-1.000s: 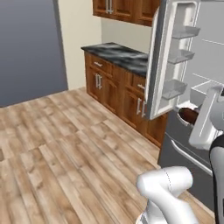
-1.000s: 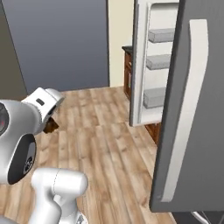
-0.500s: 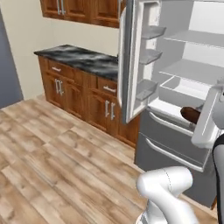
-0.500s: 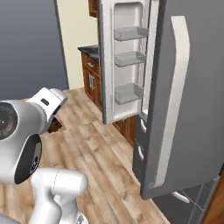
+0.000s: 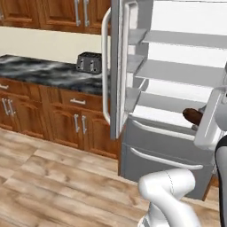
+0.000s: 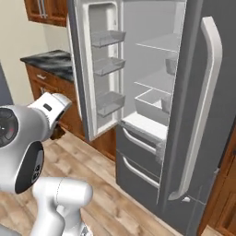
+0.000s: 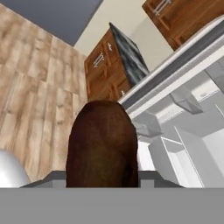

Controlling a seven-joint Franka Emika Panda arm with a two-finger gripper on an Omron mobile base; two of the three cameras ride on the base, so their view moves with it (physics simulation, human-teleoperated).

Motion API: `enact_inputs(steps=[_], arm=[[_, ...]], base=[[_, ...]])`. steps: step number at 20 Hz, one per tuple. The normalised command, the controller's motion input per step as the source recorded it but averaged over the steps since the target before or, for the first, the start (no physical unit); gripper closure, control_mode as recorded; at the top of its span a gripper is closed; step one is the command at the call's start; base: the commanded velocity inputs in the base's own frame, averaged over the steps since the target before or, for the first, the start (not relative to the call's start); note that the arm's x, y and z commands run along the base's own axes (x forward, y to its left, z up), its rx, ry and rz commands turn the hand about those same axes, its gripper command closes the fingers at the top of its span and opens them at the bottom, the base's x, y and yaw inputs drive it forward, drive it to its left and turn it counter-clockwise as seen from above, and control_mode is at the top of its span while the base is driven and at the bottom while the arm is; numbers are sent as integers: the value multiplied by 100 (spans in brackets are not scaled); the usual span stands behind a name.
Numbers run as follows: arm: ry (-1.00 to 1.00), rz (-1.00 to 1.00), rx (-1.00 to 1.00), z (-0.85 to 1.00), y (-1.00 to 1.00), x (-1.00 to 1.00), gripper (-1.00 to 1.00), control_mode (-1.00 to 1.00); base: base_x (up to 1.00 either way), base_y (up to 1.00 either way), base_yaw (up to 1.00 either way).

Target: Place the liquor and beer on the top shelf of the fridge to keep them out of children's reach, and place the sweet potato on lower shelves for easy access.

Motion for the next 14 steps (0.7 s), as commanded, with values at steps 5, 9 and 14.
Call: enact_inputs(steps=[5,9,14], arm=[[0,0,0,0,0,0,100,100],[0,0,0,0,0,0,100,100],[0,0,0,0,0,0,100,100]], base=[[24,59,-51],[32,37,-51],[33,42,-50]])
